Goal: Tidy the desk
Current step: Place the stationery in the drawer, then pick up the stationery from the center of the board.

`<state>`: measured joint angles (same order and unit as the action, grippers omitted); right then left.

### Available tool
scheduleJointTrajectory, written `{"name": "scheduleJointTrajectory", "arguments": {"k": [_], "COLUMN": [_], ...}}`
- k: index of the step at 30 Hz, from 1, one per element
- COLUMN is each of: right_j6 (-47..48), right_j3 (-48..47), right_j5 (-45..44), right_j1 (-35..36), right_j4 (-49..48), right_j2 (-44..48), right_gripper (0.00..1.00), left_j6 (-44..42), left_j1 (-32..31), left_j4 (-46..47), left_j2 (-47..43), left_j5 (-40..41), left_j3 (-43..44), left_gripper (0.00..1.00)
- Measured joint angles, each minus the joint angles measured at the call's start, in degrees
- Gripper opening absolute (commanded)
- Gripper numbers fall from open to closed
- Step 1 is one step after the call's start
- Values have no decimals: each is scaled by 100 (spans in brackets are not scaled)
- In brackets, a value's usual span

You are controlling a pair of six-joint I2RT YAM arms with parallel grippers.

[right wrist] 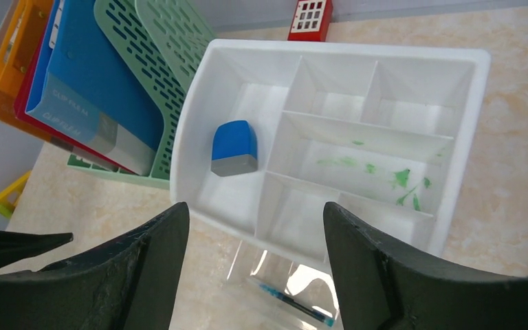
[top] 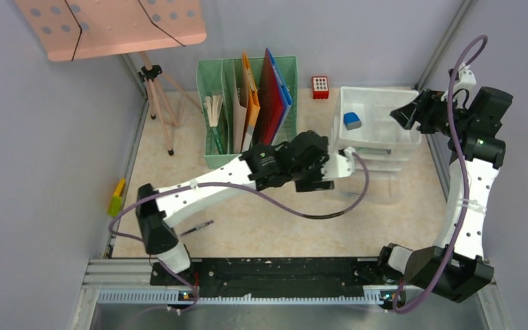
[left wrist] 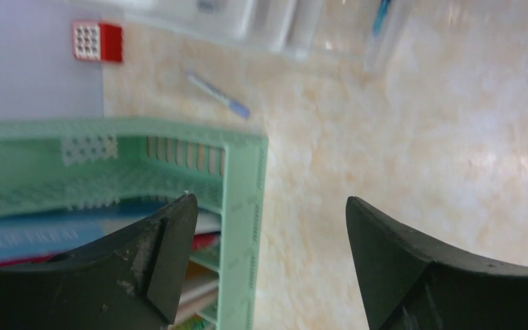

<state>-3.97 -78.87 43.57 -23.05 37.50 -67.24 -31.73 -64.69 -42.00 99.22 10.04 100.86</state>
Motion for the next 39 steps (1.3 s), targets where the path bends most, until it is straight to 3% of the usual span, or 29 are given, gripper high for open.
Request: {"name": "scheduleJointTrajectory", "arguments": {"k": [7, 16, 30, 33, 39], "right_j6": [-232, -424, -553, -553, -551], "right_j3": [337, 1567, 1954, 1954, 1954], "right_j5": [492, 839, 855, 839, 817], "right_j1": [0, 0, 0, 0, 0], "right_j4": [-776, -1794, -2328, -2330, -2323], "right_j2": [92, 459, 826, 826, 826], "right_gripper": [74, 75, 75, 75, 73], "left_j6": [107, 136, -457, -564, -772], "left_j1": [866, 2210, 3646, 3735, 3891], "left_j4": [-415, -968, -1051, -1023, -927], "left_j2": [-1478, -2824, -3008, -3008, -2905], "left_j5": [-90, -214, -789, -789, -785], "left_j3": [-2376, -4570, -5958, -6220, -6655], "left_gripper": [86, 84, 80, 75, 56]}}
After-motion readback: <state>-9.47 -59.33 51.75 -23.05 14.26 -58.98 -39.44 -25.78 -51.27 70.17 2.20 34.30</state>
